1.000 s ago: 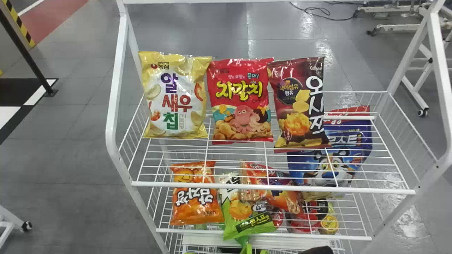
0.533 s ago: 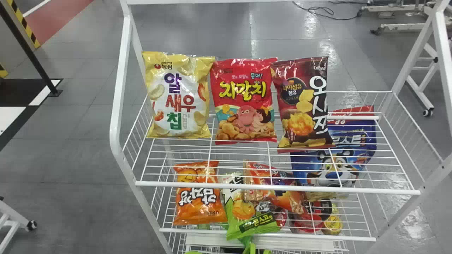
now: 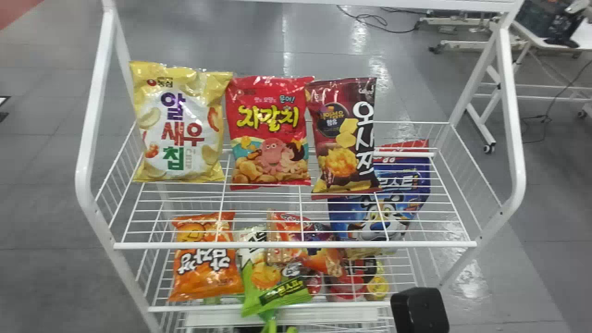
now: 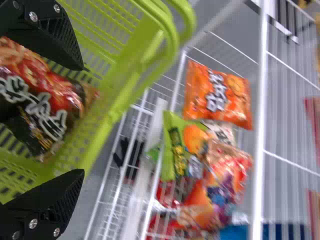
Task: Hold basket handle with left hand then pick spicy shrimp crackers with right hand and place into basket
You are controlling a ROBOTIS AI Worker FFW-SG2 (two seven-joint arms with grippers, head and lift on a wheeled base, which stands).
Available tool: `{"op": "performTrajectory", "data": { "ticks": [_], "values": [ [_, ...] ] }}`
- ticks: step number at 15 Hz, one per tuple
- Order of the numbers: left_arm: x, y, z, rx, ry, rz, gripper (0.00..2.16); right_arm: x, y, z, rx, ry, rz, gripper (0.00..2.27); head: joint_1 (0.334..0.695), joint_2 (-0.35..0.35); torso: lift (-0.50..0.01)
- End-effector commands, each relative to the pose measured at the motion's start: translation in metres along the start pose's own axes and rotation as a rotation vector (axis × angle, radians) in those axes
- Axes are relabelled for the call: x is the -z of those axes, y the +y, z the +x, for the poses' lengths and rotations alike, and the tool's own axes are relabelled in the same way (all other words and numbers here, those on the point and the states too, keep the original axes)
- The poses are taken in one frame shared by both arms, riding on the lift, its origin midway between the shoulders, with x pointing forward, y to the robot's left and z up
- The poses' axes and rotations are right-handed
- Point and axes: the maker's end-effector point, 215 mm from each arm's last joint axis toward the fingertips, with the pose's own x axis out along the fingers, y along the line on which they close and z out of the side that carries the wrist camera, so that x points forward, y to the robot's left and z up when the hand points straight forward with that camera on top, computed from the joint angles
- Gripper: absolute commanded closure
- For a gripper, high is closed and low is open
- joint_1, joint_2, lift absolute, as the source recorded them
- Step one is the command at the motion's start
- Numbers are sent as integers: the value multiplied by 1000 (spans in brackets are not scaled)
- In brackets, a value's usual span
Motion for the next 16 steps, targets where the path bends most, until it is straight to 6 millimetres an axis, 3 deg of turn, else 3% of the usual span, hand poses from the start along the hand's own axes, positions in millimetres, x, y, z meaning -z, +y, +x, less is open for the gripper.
{"op": "performTrajectory", "data": {
  "ticks": [1, 4, 8, 13, 16],
  "values": [
    [1, 0, 1, 2, -2, -4, 1814, -40, -30, -12, 47, -137, 27, 76, 695, -209, -37],
    [1, 2, 1, -4, -1, -6, 1814, -107, -46, -37, 65, -401, 18, 76, 695, -258, -37],
    [3, 4, 4, -11, 8, -5, 1814, -140, -56, -50, 75, -600, 8, 70, 695, -281, -37],
    [3, 5, 5, -12, 9, -6, 1814, -157, -58, -68, 137, -802, -5, 73, 695, -303, -37],
    [3, 4, 5, -7, 7, -9, 1814, -155, -65, -77, 186, -876, -14, 76, 695, -320, -37]
  ]
}}
